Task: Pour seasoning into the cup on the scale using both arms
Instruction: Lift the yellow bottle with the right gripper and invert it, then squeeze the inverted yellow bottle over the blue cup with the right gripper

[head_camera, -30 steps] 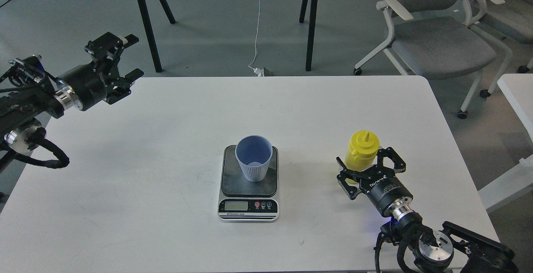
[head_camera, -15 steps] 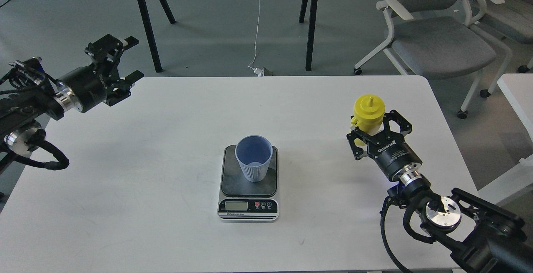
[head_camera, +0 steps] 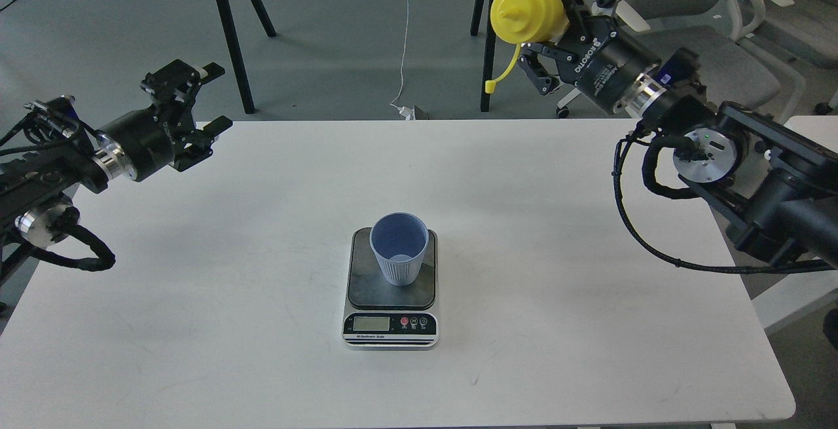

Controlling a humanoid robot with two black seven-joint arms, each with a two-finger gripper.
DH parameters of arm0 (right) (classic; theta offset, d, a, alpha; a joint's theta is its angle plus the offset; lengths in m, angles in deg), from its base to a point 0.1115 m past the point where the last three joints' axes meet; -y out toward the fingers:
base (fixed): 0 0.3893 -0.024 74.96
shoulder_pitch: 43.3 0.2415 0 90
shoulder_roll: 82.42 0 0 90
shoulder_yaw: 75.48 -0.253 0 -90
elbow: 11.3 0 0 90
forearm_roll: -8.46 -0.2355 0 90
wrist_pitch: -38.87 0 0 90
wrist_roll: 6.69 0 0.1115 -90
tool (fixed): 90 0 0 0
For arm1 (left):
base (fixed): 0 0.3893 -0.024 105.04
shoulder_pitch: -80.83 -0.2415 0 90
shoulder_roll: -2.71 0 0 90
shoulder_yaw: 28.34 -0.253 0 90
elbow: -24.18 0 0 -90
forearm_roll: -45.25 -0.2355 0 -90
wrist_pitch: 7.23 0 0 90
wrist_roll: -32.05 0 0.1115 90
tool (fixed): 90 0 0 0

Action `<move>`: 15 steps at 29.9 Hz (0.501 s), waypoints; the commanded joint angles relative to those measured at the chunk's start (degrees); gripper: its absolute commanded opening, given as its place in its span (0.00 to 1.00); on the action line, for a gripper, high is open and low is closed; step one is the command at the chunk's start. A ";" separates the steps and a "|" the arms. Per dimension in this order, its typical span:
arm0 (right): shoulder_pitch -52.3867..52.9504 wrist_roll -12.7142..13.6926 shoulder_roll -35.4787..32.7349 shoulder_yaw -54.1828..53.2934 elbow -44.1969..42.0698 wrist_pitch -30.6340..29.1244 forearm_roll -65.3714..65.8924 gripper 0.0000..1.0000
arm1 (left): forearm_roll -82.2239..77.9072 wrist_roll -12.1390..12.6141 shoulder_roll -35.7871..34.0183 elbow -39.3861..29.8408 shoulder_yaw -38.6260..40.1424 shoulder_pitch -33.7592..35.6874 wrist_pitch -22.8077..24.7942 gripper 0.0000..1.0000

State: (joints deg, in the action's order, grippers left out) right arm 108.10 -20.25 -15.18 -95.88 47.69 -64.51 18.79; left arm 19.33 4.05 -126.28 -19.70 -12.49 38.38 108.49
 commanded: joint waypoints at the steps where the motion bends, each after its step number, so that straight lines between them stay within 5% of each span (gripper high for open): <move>1: 6.97 0.02 2.98 11.59 0.24 6.33 8.47 0.08 | -0.09 0.00 0.22 0.11 0.41 -0.01 -0.06 1.00; 15: 19.63 2.48 13.87 37.53 -3.09 14.07 24.12 0.08 | -0.09 0.00 0.75 0.11 0.50 -0.09 -1.47 1.00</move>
State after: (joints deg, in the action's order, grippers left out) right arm 125.90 -18.03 -3.28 -62.86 46.22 -51.68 41.00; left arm 19.23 4.05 -125.85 -19.57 -11.99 38.29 107.33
